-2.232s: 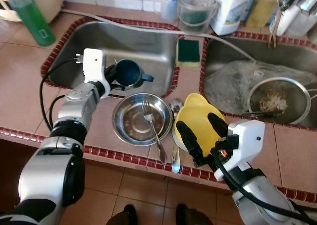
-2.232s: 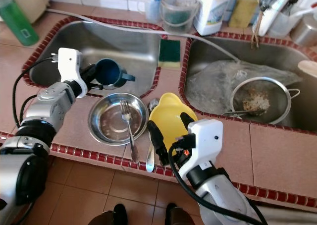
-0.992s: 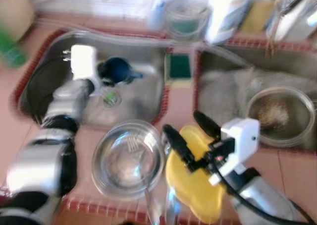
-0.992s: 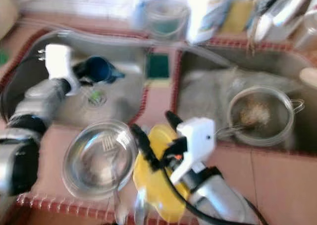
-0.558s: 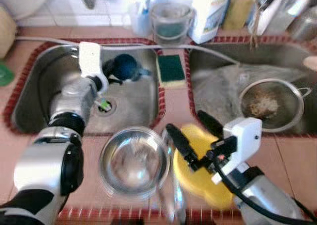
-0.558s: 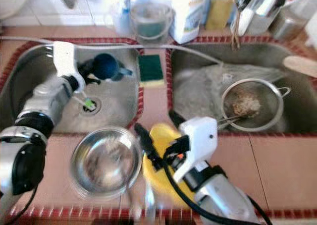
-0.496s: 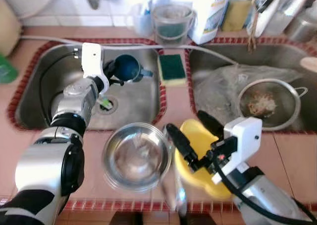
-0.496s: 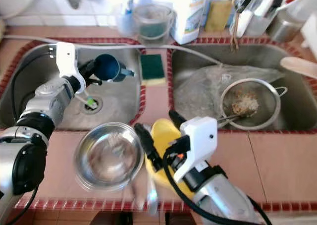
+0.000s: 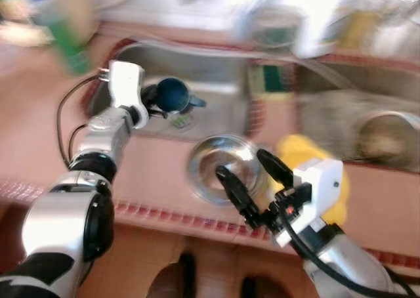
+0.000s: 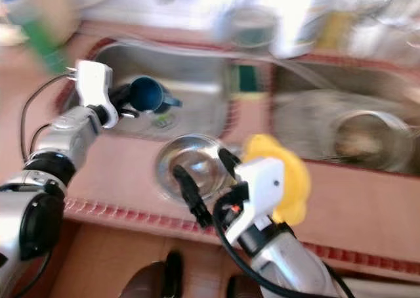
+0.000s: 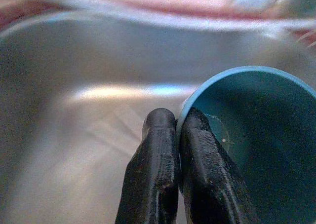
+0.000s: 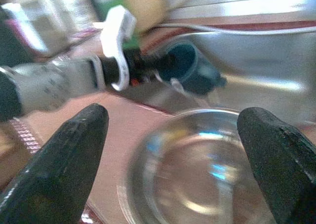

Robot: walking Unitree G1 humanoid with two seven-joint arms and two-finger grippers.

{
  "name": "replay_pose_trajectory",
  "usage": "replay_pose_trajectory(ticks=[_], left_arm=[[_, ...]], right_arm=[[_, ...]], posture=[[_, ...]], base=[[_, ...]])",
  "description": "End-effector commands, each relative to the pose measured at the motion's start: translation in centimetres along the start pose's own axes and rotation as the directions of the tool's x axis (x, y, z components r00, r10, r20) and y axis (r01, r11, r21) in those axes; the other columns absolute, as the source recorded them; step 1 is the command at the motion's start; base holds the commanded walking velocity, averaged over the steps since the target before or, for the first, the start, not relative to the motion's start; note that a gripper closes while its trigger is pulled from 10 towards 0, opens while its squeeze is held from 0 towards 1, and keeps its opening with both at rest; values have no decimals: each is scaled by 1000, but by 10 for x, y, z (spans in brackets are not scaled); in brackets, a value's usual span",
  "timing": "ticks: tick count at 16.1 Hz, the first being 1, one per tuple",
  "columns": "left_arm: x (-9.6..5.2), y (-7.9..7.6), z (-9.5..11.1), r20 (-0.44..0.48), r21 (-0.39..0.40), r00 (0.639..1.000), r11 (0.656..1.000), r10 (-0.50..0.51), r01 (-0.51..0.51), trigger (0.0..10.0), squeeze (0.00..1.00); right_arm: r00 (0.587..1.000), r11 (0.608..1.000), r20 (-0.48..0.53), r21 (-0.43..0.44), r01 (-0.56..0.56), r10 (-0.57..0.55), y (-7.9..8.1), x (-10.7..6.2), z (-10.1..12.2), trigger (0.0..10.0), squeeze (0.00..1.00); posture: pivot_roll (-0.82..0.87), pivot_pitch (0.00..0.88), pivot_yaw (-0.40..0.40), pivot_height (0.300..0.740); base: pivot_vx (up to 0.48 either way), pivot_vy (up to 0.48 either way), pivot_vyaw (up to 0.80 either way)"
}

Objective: Kitchen organization

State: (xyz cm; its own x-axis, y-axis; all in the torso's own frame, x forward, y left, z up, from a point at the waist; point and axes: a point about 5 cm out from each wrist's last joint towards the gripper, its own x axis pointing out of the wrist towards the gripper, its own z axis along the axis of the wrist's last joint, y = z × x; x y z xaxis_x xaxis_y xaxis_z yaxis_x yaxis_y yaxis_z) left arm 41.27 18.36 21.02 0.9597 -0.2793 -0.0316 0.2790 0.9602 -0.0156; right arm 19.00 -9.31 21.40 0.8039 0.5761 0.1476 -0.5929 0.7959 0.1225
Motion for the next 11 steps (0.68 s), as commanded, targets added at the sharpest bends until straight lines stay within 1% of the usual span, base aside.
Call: replay_pose_trajectory(ticks=[1, 11], left_arm=[[0, 0, 4, 4, 10, 1000, 1000, -4, 4, 10000, 0], [1, -5, 0, -16, 20, 999, 999, -49, 49, 10000, 0]], right_arm=[[1000, 1000, -10, 10, 18, -18, 0, -5, -1, 10000, 0], [1000, 1000, -10, 21, 23, -22, 0, -5, -2, 10000, 0]], posture=[[-284, 288, 40, 740], [-284, 292, 44, 740]], base=[[0, 0, 0], [0, 0, 0]])
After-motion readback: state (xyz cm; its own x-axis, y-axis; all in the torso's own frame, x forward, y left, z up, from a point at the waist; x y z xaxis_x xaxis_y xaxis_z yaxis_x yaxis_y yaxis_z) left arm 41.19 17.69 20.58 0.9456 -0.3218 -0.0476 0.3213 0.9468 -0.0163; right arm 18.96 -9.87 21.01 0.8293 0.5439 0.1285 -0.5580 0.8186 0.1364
